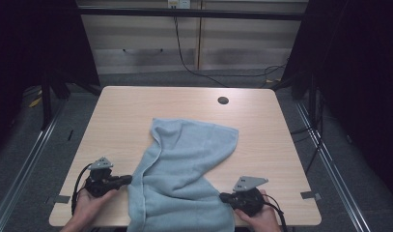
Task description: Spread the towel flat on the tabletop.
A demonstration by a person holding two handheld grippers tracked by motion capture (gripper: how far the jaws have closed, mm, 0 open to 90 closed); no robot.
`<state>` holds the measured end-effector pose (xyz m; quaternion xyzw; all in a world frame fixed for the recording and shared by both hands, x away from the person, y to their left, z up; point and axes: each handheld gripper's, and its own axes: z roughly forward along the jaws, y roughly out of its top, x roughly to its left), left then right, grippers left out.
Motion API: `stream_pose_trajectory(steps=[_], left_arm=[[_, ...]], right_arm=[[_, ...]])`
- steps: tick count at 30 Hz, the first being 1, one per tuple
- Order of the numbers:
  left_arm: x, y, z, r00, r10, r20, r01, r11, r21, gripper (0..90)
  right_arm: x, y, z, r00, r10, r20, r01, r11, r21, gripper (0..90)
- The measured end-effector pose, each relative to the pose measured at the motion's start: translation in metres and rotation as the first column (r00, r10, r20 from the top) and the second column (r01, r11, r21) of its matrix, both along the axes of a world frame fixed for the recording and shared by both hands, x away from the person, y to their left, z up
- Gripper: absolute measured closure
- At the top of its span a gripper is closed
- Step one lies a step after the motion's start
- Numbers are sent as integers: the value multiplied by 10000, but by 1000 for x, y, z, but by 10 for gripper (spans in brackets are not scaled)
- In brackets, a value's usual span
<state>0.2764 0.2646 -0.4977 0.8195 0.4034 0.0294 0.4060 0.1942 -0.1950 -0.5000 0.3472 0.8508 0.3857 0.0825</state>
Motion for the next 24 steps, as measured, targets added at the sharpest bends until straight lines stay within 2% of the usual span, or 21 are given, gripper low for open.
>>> stream_pose_trajectory(steps=[1, 3, 5, 7, 8, 11, 13, 14, 15, 16, 17, 18, 20, 21, 22, 24], left_arm=[[-4, 1, 0, 10000, -38, 17, 38, 10000, -38, 885], [-15, 4, 1, 9995, -269, -170, 268, 9996, -87, 884], [-24, 7, 0, 9986, -502, -186, 498, 9985, -215, 881], [-26, 10, 1, 9987, -478, -176, 473, 9984, -322, 875], [-25, 10, 4, 9988, -470, -106, 464, 9978, -478, 856], [-16, 7, 13, 9986, -158, 497, 191, 9976, -662, 760], [-6, 2, 19, 9974, 22, 714, 47, 9954, -959, 699], [0, -3, 22, 9962, -29, 869, 115, 9950, -990, 689], [6, -9, 24, 9954, -74, 950, 170, 9947, -1013, 624], [13, -16, 26, 9946, -110, 1030, 206, 9955, -928, 624], [19, -23, 27, 9942, -7, 1080, 111, 9954, -952, 588], [26, -30, 27, 9917, -58, 1282, 184, 9951, -973, 565], [39, -44, 25, 9899, -81, 1418, 189, 9970, -751, 530], [47, -50, 22, 9925, -63, 1220, 143, 9978, -644, 509], [52, -55, 18, 9939, -32, 1100, 83, 9989, -465, 513], [59, -61, 7, 9957, 12, 925, -34, 9997, 231, 581]], right_arm=[[0, 0, 0, 10000, 0, 0, 0, 10000, 0, 884], [-11, -7, 1, 9999, 59, -134, -57, 9999, 124, 883], [-18, -9, 1, 9997, 167, -202, -164, 9997, 190, 875], [-18, -9, 3, 9999, 97, -128, -92, 9992, 395, 839], [-15, -9, 5, 9999, 56, -90, -52, 9990, 439, 793], [2, -8, 12, 9997, -215, 129, 203, 9962, 846, 741], [24, -5, 17, 9985, -426, 331, 389, 9938, 1040, 725], [34, -4, 19, 9975, -555, 434, 507, 9931, 1056, 709], [46, -2, 20, 9962, -712, 493, 659, 9926, 1019, 680], [58, -1, 21, 9948, -830, 582, 767, 9917, 1037, 667], [69, 1, 22, 9937, -953, 590, 883, 9897, 1125, 651], [80, 4, 22, 9921, -1102, 597, 1027, 9879, 1165, 636], [96, 9, 21, 9904, -1223, 648, 1142, 9866, 1168, 636], [106, 14, 20, 9901, -1284, 559, 1215, 9860, 1139, 636], [113, 18, 17, 9901, -1299, 536, 1241, 9872, 1004, 639], [122, 25, 11, 9901, -1344, 411, 1312, 9887, 720, 640]])
